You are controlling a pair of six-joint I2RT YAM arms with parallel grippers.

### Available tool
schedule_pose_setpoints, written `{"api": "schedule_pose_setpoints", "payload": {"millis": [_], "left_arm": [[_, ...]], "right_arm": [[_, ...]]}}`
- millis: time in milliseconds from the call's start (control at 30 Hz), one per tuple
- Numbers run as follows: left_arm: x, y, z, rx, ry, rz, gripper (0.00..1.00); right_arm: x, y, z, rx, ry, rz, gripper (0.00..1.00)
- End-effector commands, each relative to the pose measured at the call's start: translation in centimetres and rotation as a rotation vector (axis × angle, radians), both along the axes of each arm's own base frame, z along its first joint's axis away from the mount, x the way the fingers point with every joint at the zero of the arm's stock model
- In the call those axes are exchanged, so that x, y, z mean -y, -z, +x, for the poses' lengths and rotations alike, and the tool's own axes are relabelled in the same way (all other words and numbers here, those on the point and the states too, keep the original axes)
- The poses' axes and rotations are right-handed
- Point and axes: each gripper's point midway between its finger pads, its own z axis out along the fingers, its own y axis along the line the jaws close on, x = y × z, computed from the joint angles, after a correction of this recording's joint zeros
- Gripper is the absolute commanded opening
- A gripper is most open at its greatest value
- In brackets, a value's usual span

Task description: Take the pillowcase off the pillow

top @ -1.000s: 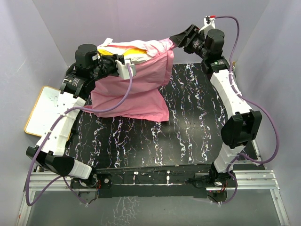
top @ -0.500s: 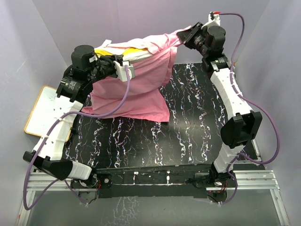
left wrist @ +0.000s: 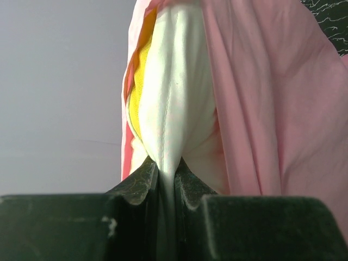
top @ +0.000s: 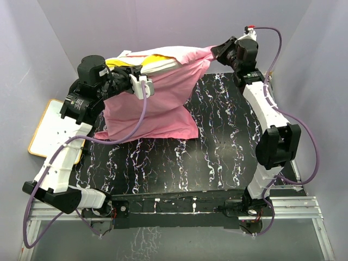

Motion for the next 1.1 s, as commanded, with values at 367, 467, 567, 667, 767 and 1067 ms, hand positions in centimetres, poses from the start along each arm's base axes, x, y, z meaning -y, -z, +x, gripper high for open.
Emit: {"api": "schedule_pose_setpoints", "payload": {"millis": [367, 467, 567, 667, 767, 1067], "left_arm": [[0.0, -7.7, -4.2, 0.082, 0.068, -0.202, 0.00], [0.2, -6.9, -3.7, 0.069, 0.068, -0.191, 0.00], [0.4, -6.6, -3.3, 0.063, 0.069, -0.186, 0.00], [0.5, -6.5, -3.1, 0.061, 0.068, -0.187, 0.00], [0.5, -6.3, -3.1, 0.059, 0.070, -0.180, 0.00], [0.4, -6.3, -3.5, 0.063, 0.077, -0.172, 0.00]], "right_arm": [[5.4, 7.1, -1.6, -0.113, 0.176, -0.285, 0.33], [5.9, -1.8, -5.3, 0.152, 0.240, -0.268, 0.55], [4.6, -8.2, -8.9, 0.322, 0.284, -0.339, 0.68], [0.8, -11.6, -12.3, 0.459, 0.222, -0.414, 0.72], [-3.2, -13.5, -15.4, 0.578, 0.130, -0.464, 0.75], [-9.4, -13.2, -15.0, 0.611, -0.032, -0.610, 0.73]]}}
